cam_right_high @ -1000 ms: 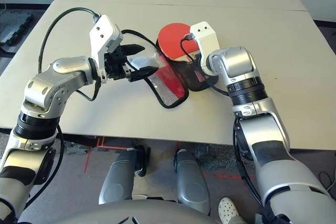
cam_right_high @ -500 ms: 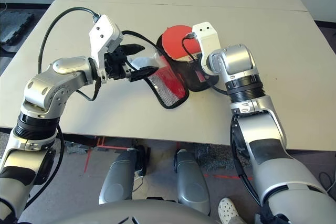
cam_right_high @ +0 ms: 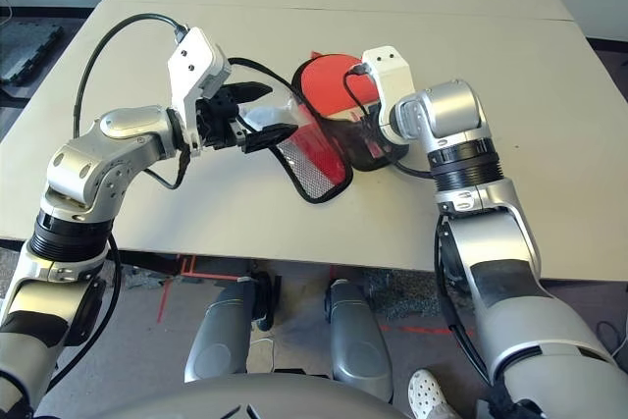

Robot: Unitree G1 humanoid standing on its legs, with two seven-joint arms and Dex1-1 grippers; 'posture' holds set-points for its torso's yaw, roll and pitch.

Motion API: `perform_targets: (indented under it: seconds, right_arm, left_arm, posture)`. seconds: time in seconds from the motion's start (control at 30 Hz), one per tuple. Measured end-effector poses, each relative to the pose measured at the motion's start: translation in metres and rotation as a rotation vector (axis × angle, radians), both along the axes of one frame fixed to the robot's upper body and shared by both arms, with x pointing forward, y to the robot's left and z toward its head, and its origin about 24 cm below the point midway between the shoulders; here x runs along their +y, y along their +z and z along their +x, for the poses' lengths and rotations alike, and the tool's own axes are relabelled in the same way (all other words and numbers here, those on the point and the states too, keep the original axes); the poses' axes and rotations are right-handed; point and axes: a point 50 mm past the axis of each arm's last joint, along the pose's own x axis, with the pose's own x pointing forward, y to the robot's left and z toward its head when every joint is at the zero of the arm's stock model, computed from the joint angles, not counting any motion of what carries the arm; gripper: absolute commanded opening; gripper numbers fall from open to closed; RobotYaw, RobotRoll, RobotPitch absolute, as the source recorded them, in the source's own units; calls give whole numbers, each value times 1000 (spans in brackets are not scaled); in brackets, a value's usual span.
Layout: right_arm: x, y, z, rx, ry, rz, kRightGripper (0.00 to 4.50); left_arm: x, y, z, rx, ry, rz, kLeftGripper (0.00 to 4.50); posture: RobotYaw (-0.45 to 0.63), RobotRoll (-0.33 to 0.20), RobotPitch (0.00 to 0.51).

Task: Store the ping-pong paddle in its case and zip it.

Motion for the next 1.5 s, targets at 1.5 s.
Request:
perform_targets:
  seconds: [1.5]
  right_arm:
    - [-117,32,15,-587,-268,212,4483]
  left_arm:
    - [-83,22,22,-167,-148,-43,4500]
  posture:
    - [-3,0,166]
